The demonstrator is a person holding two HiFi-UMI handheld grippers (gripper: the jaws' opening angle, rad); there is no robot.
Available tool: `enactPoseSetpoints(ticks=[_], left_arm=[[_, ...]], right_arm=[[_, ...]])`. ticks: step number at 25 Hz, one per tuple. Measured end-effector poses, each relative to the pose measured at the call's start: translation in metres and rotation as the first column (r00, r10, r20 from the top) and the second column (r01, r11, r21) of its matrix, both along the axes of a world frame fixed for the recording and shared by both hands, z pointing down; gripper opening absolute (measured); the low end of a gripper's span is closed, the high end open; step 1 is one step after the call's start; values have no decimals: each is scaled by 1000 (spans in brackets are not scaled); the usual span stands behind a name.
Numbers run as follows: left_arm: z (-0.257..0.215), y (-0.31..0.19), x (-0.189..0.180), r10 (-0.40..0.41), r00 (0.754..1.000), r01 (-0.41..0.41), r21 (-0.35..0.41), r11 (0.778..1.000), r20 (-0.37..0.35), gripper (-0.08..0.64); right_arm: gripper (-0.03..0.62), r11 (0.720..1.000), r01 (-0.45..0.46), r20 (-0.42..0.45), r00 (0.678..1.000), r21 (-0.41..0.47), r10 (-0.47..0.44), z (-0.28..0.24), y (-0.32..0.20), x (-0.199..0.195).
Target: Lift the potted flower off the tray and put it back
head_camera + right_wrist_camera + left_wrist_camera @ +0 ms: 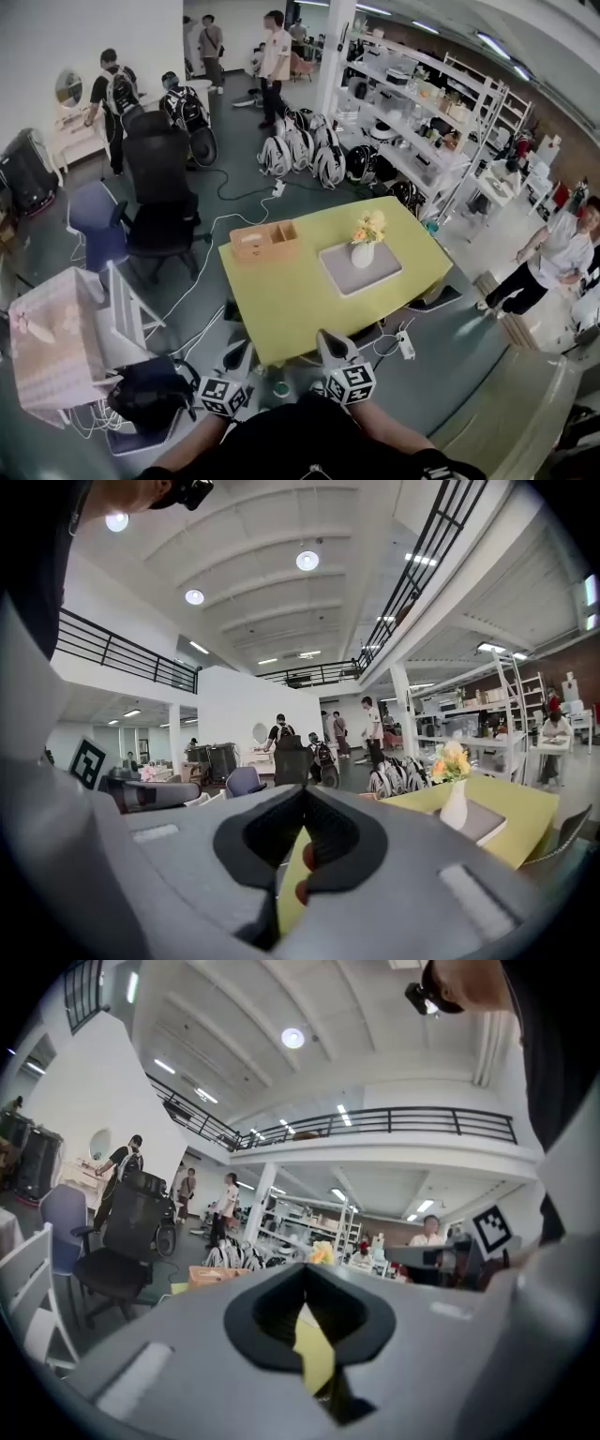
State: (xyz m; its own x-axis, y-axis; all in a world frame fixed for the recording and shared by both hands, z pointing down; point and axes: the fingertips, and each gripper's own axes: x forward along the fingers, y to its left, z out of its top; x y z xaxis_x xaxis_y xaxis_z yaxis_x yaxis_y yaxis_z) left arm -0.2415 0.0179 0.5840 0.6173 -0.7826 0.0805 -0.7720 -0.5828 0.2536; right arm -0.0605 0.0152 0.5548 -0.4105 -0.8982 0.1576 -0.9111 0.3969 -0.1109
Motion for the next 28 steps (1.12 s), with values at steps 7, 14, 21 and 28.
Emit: enactPoseSetpoints(ticks=[7,14,21,28], left_arm=[[5,-4,22,48,998,-49,-29,998,-28,7],[21,-27,49,78,996,-80,-62,995,-34,8],[31,-73,95,75,997,-77,-105,992,-28,7],[33,-139,166,61,998,-61,-114,992,-8,6]], right_arm=[[3,994,-98,-47,994,41,100,-7,-13,44],[5,964,-259,-20,965,68,261,8,-51,127],[6,938,-342,-13,939,57,343,44,-120,219],[91,941,-339,-48,940,13,339,92,-215,304]])
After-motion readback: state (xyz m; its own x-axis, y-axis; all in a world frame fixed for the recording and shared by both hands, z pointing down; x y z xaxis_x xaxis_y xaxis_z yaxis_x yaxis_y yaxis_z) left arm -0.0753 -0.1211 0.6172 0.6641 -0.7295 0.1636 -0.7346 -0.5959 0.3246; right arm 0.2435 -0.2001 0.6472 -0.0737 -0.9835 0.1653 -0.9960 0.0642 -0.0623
